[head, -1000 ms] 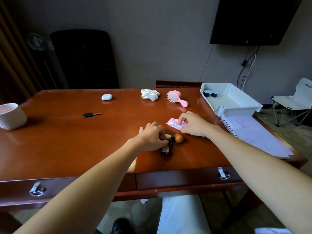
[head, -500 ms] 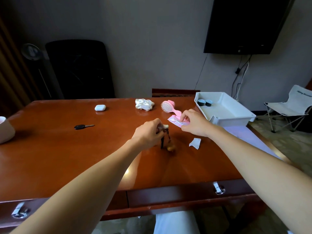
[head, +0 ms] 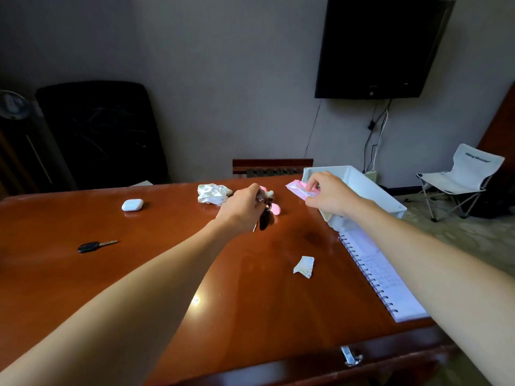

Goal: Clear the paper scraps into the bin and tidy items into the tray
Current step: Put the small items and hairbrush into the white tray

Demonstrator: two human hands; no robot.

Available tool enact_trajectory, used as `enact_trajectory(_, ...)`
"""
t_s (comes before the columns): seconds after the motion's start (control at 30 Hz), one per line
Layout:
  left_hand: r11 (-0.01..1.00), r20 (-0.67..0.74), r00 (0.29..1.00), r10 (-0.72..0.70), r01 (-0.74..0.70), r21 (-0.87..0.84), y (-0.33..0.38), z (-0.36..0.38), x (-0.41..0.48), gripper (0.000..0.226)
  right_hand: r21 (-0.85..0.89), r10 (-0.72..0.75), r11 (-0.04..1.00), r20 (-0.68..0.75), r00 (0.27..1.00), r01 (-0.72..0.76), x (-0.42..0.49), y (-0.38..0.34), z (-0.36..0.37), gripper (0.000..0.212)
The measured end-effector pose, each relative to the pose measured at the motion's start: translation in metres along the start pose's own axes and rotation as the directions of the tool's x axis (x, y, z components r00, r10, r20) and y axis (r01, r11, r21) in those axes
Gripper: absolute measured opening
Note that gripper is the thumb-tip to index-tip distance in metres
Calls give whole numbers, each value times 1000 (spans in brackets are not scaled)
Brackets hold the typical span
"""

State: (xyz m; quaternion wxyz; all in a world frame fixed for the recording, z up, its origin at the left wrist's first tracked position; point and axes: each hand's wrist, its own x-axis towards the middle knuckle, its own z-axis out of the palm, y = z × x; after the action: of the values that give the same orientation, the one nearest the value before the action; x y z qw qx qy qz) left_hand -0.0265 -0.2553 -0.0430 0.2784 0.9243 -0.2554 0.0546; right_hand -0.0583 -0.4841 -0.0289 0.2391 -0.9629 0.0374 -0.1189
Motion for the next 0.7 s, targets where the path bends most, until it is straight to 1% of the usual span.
enact_trajectory(0.1, 1000, -5, 1000, -7, 7, -23, 10, 3, 21, 15, -21, 28, 999, -12, 1000, -29, 13, 15, -8, 21)
enact_trajectory(0.23, 1000, -27, 1000, -8, 8, 1, 24, 9, 53, 18, -38, 89, 995, -11, 996, -89, 27, 43, -15, 19)
enact_trajectory(0.3, 1000, -31, 1000, 0, 0, -2, 33, 15, 68, 20, -77, 114, 990, -17, 993, -115, 35, 58, -19, 22)
enact_trajectory(0.5, 995, -20, 997, 79, -80, -51, 57, 37, 110, 20, -150, 189, 969, -66, 980, -197, 58, 101, -26, 25)
enact_trajectory(0.63, 993, 0, 993, 117, -117, -26, 70, 55, 132, 19, -166, 229, 957, -81, 970, -239, 70, 126, -23, 30)
enact_trajectory(0.7, 992, 11, 992, 123, -122, -43, 74, 66, 142, 17, -179, 237, 952, -83, 968, -249, 78, 137, -20, 31)
